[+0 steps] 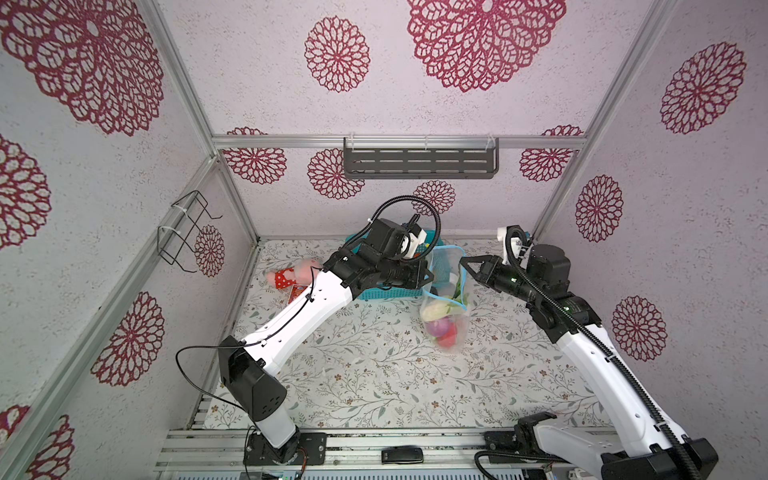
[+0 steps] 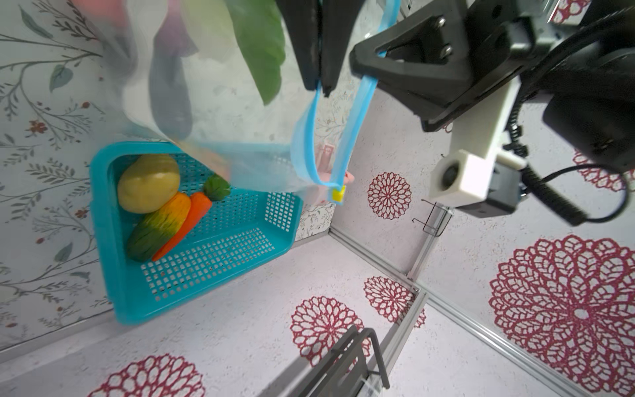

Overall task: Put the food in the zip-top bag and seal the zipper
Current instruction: 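Lift the bag with both grippers holding the zipper edges apart, then open the left gripper to release the zipper edge, right gripper holding bag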

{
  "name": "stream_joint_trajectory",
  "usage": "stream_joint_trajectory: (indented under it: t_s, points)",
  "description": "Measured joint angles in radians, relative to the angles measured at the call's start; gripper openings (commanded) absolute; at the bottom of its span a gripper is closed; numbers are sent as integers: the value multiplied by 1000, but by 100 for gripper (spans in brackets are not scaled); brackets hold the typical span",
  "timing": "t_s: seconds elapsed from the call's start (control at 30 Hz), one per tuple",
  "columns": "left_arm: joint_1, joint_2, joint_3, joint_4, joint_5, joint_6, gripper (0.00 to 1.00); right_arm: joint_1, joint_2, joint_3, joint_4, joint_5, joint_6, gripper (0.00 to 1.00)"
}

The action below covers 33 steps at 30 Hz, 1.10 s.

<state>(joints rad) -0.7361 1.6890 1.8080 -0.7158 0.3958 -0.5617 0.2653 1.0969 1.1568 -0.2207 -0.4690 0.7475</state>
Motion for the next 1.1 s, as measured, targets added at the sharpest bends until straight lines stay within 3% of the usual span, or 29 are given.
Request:
stream_joint_trajectory:
  t_s: [0.4,0.8,1.1]
  points:
    - [-21,41,122,-9,-19,-30,0,-47,2,83,-77,55,-36,0]
    - [49,14,23,-32,-68,-42,0,-81,5,122,-149,95,-63,0]
    - [-48,105,163,-20,-21,-50,0,-41,44,69,-94,63,-30,0]
